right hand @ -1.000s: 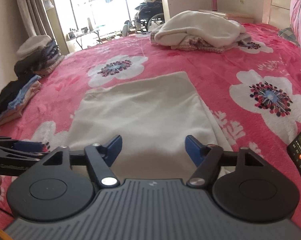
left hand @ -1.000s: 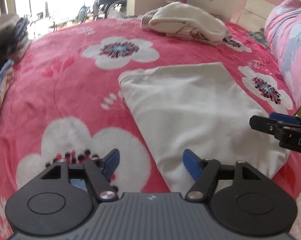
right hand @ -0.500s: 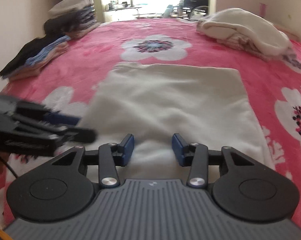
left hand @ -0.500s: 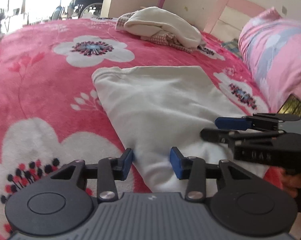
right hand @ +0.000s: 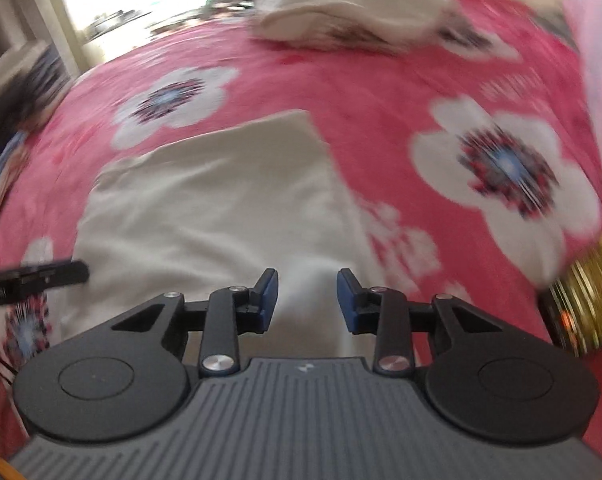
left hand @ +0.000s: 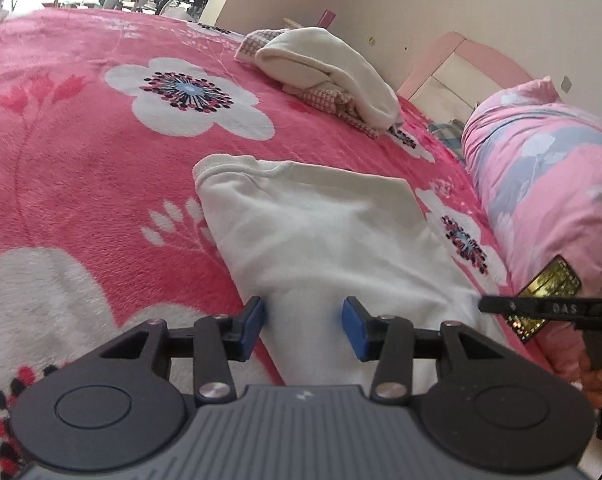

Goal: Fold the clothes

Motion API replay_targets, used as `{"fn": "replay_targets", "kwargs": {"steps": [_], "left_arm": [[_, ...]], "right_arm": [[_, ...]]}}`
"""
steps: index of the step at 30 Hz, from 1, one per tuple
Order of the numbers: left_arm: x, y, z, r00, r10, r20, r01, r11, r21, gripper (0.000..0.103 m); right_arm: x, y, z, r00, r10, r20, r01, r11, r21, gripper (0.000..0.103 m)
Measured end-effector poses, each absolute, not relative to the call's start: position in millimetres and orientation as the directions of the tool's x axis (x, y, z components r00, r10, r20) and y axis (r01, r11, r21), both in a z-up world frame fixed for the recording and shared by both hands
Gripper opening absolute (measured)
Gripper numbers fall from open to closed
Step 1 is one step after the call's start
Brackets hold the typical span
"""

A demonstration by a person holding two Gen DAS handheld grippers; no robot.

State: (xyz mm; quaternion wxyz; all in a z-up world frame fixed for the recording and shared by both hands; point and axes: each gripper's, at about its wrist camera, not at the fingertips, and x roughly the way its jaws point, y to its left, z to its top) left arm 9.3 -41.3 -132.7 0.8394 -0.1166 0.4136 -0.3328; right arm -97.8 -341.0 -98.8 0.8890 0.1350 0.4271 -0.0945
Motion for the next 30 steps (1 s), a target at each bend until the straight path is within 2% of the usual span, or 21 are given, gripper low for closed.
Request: {"fn": "replay_targets", "kwargs": {"steps": [10,12,14,15,17,22,27,30], "left_arm": [[22.4,-35.4,-144.4,0.387,-0.714,-0.583,0.5,0.694,-0.518,0.05],[23.2,-34.3,-145.9,0.383,-0.717,-0.582,0.504,0.69,-0.518,0.05],[23.7,-33.7,-146.2,0.382,-0.717,-0.582,0.505,0.69,-0.519,0.05],[24.3,-34.0,-145.9,0.383,-0.717,-0.582,0.502,0.69,-0.52,0.05],[23.8,-34.3,-144.1,0.391,-0.713,-0.582,0.5,0.695,-0.517,0.05],[18.2,-38.6,-135.7,0.425,-0.699,-0.575,0.512,0.71,-0.484,0.05],[11.1,-49.7,-131.7,0.471,-0.653,-0.593,0.526,0.748,-0.405,0.05],[4.7,-50.2,-125.1,0.502,-0.64,-0.582,0.545,0.756,-0.361,0.05]], "right_arm": [[-81.5,-350.5,-112.4,0.528,-0.074,-0.846,0.276,0.957,0.089,0.031],[-76.3,-352.8,-116.6,0.518,-0.048,-0.854,0.273,0.955,0.112,0.026],[-73.3,-350.3,-118.0,0.511,-0.034,-0.859,0.261,0.958,0.117,0.016],[-72.0,-346.9,-118.0,0.506,-0.039,-0.862,0.248,0.963,0.102,0.014],[-70.3,-339.0,-115.5,0.502,-0.071,-0.862,0.227,0.972,0.052,0.004],[-65.2,-324.2,-98.4,0.538,-0.213,-0.816,0.177,0.975,-0.138,0.003],[-53.8,-332.1,-122.3,0.521,-0.362,-0.773,0.137,0.929,-0.342,0.0],[-58.4,-357.0,-128.6,0.497,-0.33,-0.802,0.214,0.943,-0.255,0.0]]}}
